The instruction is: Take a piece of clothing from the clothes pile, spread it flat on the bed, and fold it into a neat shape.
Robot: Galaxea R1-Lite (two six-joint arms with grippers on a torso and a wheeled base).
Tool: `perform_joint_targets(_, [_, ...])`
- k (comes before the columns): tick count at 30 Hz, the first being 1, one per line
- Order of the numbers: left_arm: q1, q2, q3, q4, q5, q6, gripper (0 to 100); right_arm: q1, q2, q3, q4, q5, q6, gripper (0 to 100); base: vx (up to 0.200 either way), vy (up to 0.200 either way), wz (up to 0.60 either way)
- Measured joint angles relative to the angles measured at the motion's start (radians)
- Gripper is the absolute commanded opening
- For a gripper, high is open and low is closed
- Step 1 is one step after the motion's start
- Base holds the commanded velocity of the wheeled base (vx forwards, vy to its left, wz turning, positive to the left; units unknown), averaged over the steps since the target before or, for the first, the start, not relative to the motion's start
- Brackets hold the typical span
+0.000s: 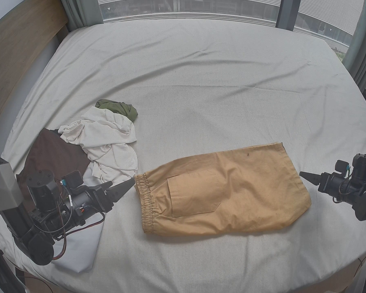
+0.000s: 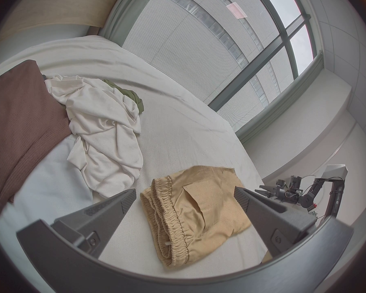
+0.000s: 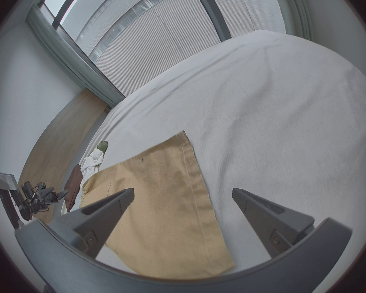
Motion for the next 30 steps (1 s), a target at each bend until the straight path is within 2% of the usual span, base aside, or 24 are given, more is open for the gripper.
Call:
perform_joint_targets(8, [-0.015,0.03,0.056,0.0,-0.006,0.0,100,0.105,-0.003,-0.103,0.02,0.002,0.012,100,0.0,0.0,0.0])
perform_joint_targets(12, [-0.022,0.059,0.06,0.0,-0.003,0.001,100,0.126,-0.002,-0.106,0.018,0.002,0.011,100,0.0,0.0,0.0])
perform_joint_targets(21, [-0.042,0.144,0.043,-0.001,0.001,0.041,100,0.134,-0.001,-0.108,0.014,0.001,0.011,100,0.0,0.0,0.0])
perform_joint_targets(30, [-0.049,0.203,0.017,-0.001,0.003,0.038,100,0.133,0.0,-0.108,0.012,0.001,0.009,100,0.0,0.0,0.0])
